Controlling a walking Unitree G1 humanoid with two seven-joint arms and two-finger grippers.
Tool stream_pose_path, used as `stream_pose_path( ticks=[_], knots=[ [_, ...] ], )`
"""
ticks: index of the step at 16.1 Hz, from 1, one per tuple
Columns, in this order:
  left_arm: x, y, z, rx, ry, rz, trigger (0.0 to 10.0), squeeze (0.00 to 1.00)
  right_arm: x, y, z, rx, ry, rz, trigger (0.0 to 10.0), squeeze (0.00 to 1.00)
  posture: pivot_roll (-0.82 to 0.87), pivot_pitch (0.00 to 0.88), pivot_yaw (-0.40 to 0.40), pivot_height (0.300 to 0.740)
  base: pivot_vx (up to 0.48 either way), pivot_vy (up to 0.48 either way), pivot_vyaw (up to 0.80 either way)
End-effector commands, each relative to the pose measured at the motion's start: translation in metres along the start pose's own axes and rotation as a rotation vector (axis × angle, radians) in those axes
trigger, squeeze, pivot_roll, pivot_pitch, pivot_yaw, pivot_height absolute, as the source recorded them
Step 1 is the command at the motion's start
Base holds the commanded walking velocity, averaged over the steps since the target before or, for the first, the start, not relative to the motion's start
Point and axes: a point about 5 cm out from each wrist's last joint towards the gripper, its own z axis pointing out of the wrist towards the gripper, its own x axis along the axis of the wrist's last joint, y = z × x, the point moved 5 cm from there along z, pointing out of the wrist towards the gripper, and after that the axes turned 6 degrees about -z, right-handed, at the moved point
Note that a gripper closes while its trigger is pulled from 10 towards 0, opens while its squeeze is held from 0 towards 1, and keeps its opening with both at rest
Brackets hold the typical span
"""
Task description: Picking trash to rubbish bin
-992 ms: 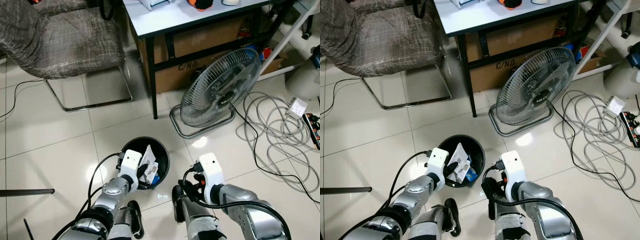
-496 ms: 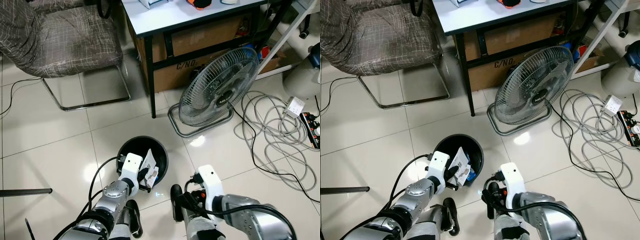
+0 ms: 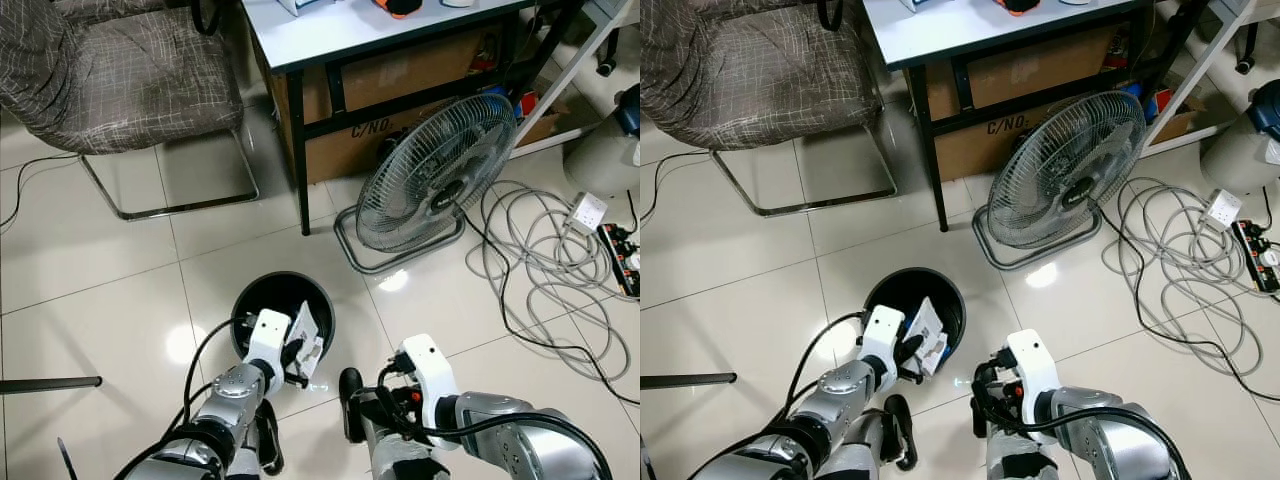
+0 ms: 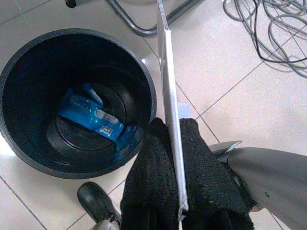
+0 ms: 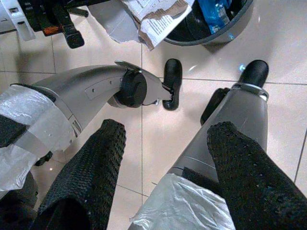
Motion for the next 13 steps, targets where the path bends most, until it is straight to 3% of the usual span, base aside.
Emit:
stream_pose_path(
  ticks=[1, 2, 3, 4, 13],
  knots=[
    [-0.0176, -0.0005, -0.0033, 0.013, -0.047, -0.038, 10.0, 0.0, -0.0083, -0.0038, 0.0, 0.016, -0.022, 0.011, 10.0, 0.0, -0.24, 0.36, -0.006, 0.74, 0.0, 0.0, 0.0],
    [-0.0173, -0.0001, -0.003, 0.014, -0.046, -0.046, 10.0, 0.0, -0.0083, -0.0041, -0.0003, 0.018, -0.024, 0.01, 10.0, 0.0, -0.24, 0.36, -0.006, 0.74, 0.0, 0.0, 0.0],
    [-0.017, 0.0004, -0.0028, 0.015, -0.044, -0.051, 10.0, 0.66, -0.0081, -0.004, -0.0005, 0.017, -0.024, 0.009, 10.0, 0.0, -0.24, 0.36, -0.006, 0.74, 0.0, 0.0, 0.0],
    [-0.017, 0.0008, -0.0027, 0.014, -0.042, -0.054, 10.0, 1.0, -0.0079, -0.0042, -0.0006, 0.017, -0.023, 0.009, 10.0, 0.0, -0.24, 0.36, -0.006, 0.74, 0.0, 0.0, 0.0],
    [-0.0171, 0.0008, -0.0024, 0.026, -0.038, -0.067, 10.0, 1.0, -0.006, -0.006, 0.0003, 0.022, -0.014, 0.007, 10.0, 0.0, -0.25, 0.368, -0.012, 0.74, 0.0, 0.0, 0.0]
  ],
)
